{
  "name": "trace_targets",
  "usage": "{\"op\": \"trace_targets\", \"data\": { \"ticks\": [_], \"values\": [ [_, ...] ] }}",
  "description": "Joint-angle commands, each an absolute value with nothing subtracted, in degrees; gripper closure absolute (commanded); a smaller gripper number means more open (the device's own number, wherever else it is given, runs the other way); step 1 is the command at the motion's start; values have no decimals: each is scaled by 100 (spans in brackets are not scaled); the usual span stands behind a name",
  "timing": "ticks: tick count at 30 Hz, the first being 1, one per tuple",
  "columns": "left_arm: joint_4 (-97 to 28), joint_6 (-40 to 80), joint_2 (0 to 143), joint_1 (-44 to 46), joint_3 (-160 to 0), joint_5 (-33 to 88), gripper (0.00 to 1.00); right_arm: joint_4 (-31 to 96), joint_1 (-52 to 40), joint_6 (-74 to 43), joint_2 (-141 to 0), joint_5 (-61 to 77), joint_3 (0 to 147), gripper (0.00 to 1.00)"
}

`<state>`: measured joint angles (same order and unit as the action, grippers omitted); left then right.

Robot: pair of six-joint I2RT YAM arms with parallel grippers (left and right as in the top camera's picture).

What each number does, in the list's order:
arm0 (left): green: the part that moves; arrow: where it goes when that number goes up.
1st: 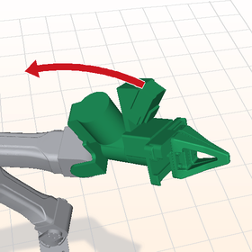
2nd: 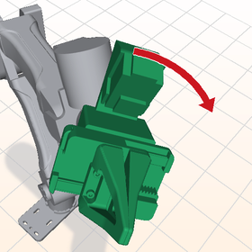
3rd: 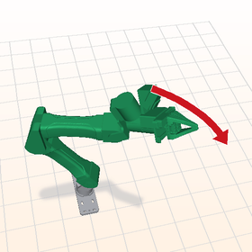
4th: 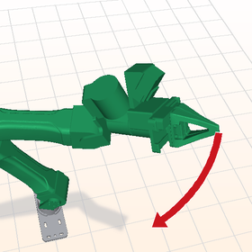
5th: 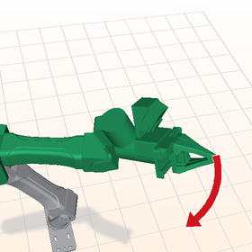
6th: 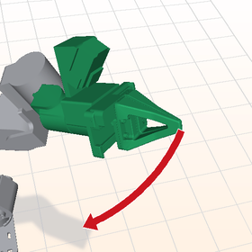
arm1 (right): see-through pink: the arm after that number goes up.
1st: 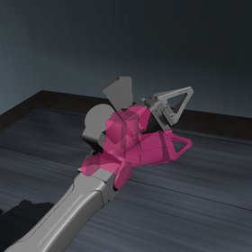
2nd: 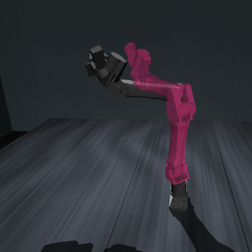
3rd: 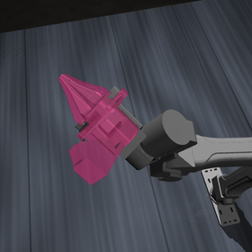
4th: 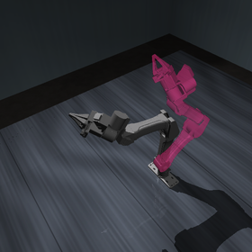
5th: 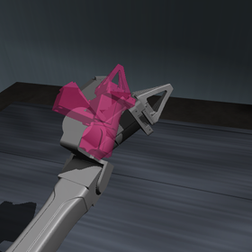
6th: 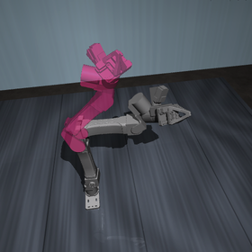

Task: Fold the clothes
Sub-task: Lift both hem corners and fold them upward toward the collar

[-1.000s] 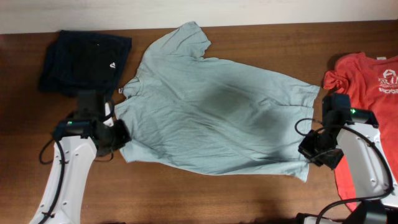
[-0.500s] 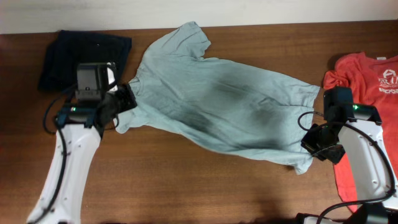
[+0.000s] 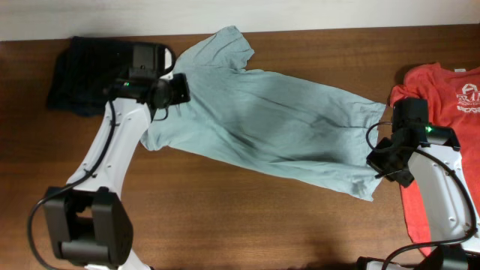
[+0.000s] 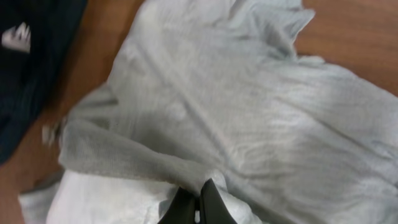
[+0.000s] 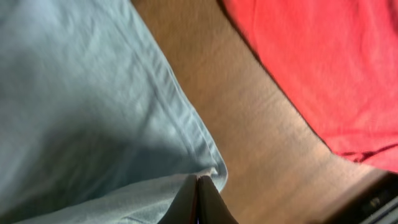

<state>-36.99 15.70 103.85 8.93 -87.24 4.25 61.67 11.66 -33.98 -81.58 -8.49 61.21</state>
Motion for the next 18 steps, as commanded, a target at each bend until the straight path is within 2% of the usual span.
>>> {"op": "trace_targets", "data": {
  "ticks": [1,8,18],
  "values": [
    [-3669,1310,10606,998,-9072,167,100,6040,1131,-3529,-8097,-1170,6222,96],
    [-3450,928,10739,1111,-9087,-303,99,5693,1131,-3697,-8224,-1551,6219,96],
    [-2952,489,11104,1164,-9087,-303,99,5299,1131,-3691,-8827,-1691,6219,96]
  ]
}}
